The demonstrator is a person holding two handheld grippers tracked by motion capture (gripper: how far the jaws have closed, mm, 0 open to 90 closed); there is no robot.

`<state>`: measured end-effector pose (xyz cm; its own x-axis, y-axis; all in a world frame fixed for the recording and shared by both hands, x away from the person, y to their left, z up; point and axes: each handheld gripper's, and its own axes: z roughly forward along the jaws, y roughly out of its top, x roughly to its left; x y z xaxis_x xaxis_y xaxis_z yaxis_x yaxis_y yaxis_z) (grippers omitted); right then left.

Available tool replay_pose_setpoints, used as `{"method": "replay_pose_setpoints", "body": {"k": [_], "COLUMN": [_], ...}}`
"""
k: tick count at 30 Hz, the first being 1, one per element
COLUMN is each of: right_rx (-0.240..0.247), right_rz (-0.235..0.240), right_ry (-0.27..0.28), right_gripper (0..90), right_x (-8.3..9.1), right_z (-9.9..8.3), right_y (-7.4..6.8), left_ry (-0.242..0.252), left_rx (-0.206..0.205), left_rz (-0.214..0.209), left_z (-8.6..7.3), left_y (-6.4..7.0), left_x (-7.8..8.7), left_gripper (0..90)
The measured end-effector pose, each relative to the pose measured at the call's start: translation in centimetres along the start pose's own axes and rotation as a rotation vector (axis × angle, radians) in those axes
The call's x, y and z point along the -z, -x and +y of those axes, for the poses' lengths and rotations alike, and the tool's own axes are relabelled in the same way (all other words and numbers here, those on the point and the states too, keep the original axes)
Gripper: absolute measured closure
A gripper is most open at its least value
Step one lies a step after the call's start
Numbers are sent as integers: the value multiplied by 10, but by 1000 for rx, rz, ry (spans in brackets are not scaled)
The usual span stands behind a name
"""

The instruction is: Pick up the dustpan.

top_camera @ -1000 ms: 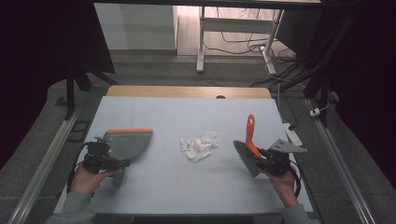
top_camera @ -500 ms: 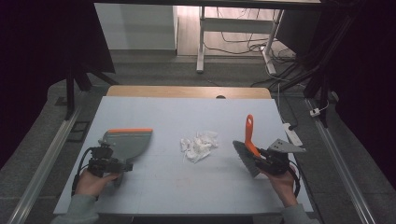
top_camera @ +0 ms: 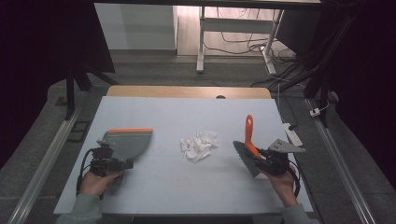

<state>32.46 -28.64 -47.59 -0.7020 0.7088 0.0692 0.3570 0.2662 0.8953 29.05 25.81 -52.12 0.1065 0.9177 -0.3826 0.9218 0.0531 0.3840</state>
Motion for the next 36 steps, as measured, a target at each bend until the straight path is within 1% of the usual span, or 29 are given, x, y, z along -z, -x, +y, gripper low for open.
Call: {"method": "replay_pose_setpoints", "body": {"k": [1,2,4,5,6,7,8,10,13,18,22,26,34,36], "right_rx": [0,0,2,2,4,5,5,6,6,9,6,6,9,12], "right_rz": [0,0,0,0,-2,-3,-3,-3,-4,-5,-9,-11,-12,-11], "right_ry": [0,0,-1,-1,-3,-5,-5,-6,-4,-4,-1,1,5,7], "right_gripper": [702,702,703,703,702,703,703,702,703,702,702,702,702,702], "right_x": [0,0,0,0,-1,-1,-1,-1,-1,-1,0,0,0,0], "right_z": [0,0,0,0,0,0,0,-1,0,0,0,0,1,1], "right_y": [0,0,0,0,0,0,0,0,0,-1,0,-1,-1,-1], "left_ry": [0,9,27,27,29,28,29,32,38,38,47,59,69,74], "left_rx": [0,9,22,22,26,27,29,36,38,35,49,52,46,34], "left_rz": [0,-4,-26,-26,-36,-39,-38,-39,-36,-34,-33,-55,-69,-72], "left_z": [0,0,0,0,0,0,0,0,0,0,0,-1,-1,-2], "left_y": [0,-2,-2,-2,-3,-4,-4,-5,-4,-4,-7,-10,-13,-14], "left_x": [0,0,-1,-1,-1,-1,-1,-1,-2,-3,-2,-1,0,1], "left_gripper": [359,375,413,432,448,469,469,524,564,579,609,619,622,622]}}
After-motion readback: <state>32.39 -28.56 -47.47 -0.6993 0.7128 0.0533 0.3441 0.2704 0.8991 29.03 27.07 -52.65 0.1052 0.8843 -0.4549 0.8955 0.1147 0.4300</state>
